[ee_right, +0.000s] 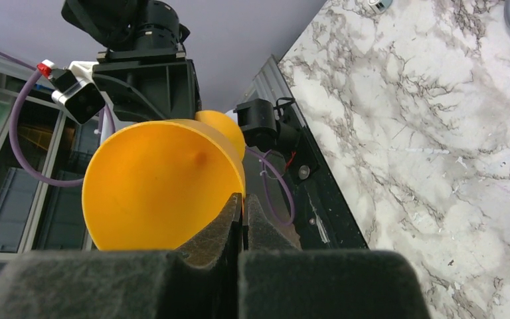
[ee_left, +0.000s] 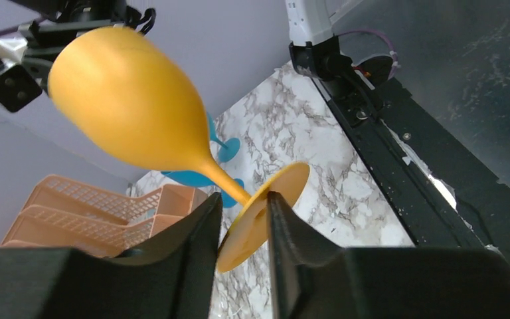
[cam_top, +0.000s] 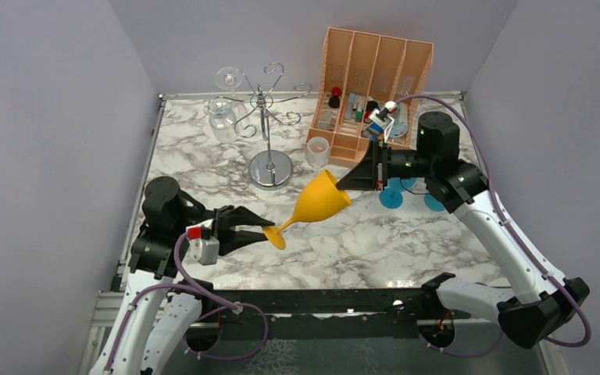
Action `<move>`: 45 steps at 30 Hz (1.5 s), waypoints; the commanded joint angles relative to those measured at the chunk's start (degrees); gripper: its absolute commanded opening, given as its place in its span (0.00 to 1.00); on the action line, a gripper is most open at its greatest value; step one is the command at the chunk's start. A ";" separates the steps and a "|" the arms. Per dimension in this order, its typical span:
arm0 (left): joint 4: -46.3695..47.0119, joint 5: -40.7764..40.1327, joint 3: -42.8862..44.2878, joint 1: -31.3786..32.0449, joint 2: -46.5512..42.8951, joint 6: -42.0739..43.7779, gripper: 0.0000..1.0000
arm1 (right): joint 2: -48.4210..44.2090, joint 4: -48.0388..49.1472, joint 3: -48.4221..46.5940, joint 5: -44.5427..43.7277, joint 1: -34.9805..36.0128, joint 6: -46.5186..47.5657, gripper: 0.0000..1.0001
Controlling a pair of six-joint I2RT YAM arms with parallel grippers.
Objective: Place the wine glass upside down on the wine glass rack
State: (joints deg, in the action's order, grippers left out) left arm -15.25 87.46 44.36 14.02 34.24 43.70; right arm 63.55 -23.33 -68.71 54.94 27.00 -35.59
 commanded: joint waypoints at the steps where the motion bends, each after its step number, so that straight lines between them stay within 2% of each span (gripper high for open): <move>1: 0.42 5.21 1.76 0.30 0.80 -0.46 0.22 | 0.52 3.16 -0.27 4.18 0.33 -0.11 0.01; 3: 0.48 4.29 1.93 0.30 0.88 -0.67 0.07 | 0.36 3.24 -0.08 4.21 0.33 0.08 0.01; 5: 0.47 3.76 2.04 0.29 0.89 -0.64 0.00 | 0.34 3.28 0.27 3.86 0.32 0.00 0.01; 7: 0.44 3.92 1.84 0.28 0.54 -0.13 0.00 | 0.66 2.16 0.18 2.89 0.33 0.31 0.04; 10: 0.28 3.35 1.70 0.30 -0.12 0.19 0.00 | 0.80 0.41 -0.70 0.90 0.33 0.96 0.16; 14: 0.27 2.58 1.54 0.30 -0.43 -0.24 0.00 | -1.38 1.09 -0.69 -2.61 0.31 0.58 0.40; 17: 0.26 1.85 1.86 0.26 0.42 -0.37 0.00 | -2.64 -1.74 -0.69 -9.48 0.33 2.11 0.56; 22: 0.19 1.10 2.65 0.28 1.06 -0.92 0.00 | -5.41 -4.44 0.07 -15.41 0.33 5.01 0.70; 28: 0.14 -1.92 1.85 0.39 1.20 -1.92 0.00 | -9.62 -4.37 2.88 -23.25 0.33 7.11 0.92; 32: 0.17 -2.48 1.99 0.39 1.83 -1.71 0.00 | -10.54 -4.29 4.46 -24.07 0.33 7.96 1.00; 45: 0.04 -4.52 3.33 0.35 2.07 -1.61 0.00 | -12.89 -6.57 4.44 -25.71 0.32 11.52 1.00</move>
State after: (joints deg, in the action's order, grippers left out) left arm -15.92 84.33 45.63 14.59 37.01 41.56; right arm 51.72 -28.42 -63.99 31.03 27.07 -26.37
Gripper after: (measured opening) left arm 0.023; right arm 0.994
